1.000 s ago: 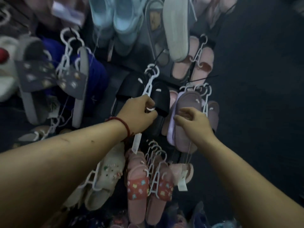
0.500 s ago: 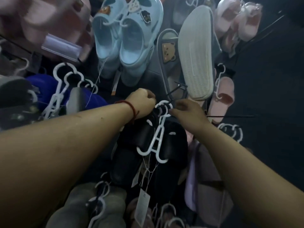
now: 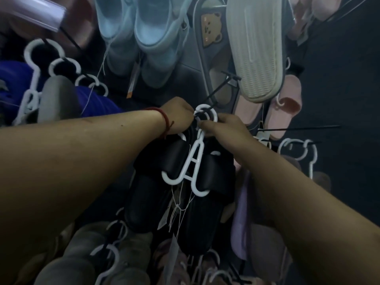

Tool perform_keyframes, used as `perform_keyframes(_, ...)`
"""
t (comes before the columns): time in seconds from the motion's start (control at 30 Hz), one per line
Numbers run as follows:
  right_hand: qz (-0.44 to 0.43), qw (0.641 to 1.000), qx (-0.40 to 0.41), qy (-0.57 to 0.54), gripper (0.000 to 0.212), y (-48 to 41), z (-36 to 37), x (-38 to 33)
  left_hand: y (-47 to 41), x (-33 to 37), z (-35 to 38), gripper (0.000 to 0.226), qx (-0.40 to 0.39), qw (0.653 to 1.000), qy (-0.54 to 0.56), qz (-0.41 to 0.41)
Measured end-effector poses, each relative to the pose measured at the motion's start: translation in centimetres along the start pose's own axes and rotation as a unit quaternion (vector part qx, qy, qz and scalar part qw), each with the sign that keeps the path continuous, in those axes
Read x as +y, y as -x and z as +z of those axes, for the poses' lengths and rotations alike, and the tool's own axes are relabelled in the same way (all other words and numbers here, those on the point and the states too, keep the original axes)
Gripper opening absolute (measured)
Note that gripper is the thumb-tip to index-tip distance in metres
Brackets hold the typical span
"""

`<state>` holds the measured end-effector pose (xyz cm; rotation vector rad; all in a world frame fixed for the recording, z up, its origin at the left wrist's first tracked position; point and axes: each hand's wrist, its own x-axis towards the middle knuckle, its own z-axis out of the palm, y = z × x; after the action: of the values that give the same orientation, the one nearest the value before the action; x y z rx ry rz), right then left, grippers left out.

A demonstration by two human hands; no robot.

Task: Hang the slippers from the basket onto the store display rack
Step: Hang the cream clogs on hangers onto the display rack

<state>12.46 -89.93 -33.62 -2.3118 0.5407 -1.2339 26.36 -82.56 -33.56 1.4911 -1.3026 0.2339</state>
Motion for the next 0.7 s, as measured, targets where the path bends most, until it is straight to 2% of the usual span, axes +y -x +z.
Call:
perform_keyframes(0.23, 0.021, 0.998, 0.008, -0.055, 0.014, 0.9, 0.0, -0.6, 0.5, 0.2, -0.1, 0.029, 0.010, 0.999, 0.040, -0.008)
perform_keyframes(0.47, -0.007, 0.999, 0.031, -0.006, 0.014, 0.9, -0.4, -1.0, 1.2, 0.3, -0.8, 0.024, 0.020, 0.999, 0.026, -0.002)
perform_keyframes(0.6, -0.031, 0.998, 0.051, -0.002, 0.017, 1.0, -0.9, -0.9, 2.1, 0.7, -1.1, 0.019, 0.062, 0.995, 0.068, 0.024)
perform_keyframes(0.7, -0.033, 0.996, 0.075, 0.026, 0.021, 1.2, -1.3, -0.8, 2.6, 1.2, -1.3, 0.015, 0.062, 0.991, 0.115, 0.025)
